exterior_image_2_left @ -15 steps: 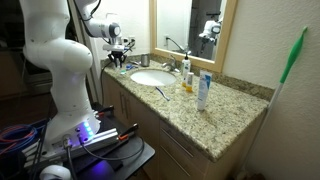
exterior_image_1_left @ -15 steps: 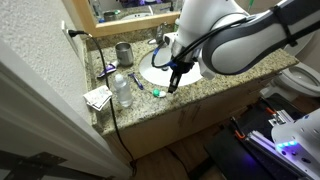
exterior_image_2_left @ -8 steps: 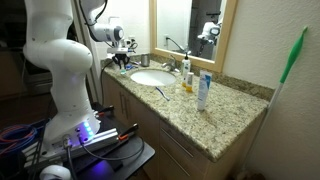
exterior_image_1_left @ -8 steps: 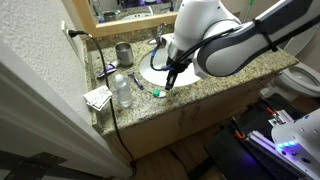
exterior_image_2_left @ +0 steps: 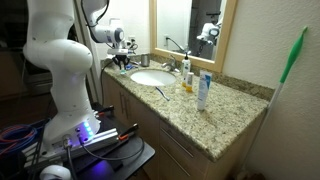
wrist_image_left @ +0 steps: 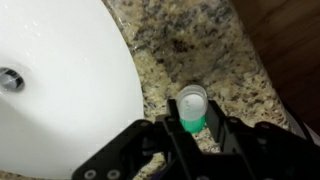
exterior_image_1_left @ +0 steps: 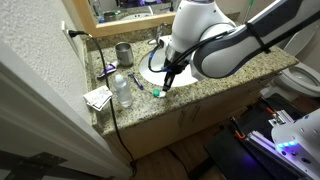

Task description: Close the contact lens case with the white lid

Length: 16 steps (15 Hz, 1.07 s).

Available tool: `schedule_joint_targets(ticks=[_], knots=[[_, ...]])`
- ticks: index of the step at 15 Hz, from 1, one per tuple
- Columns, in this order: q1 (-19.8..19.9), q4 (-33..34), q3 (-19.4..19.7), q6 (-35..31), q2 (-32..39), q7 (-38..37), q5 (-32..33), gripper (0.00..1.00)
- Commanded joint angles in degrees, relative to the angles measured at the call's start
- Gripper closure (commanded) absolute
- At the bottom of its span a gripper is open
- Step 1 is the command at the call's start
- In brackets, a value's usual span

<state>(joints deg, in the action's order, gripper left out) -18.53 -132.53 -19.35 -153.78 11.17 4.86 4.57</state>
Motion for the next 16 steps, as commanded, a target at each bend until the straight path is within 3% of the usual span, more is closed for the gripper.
schedule_joint_targets(ticks=[1, 16], knots=[[-0.5, 1.6, 0.1, 0.0, 2.5, 0.5, 0.5, 0.92], [-1.7, 4.7, 0.7, -0.4, 6.9, 0.2, 2.1, 0.92]])
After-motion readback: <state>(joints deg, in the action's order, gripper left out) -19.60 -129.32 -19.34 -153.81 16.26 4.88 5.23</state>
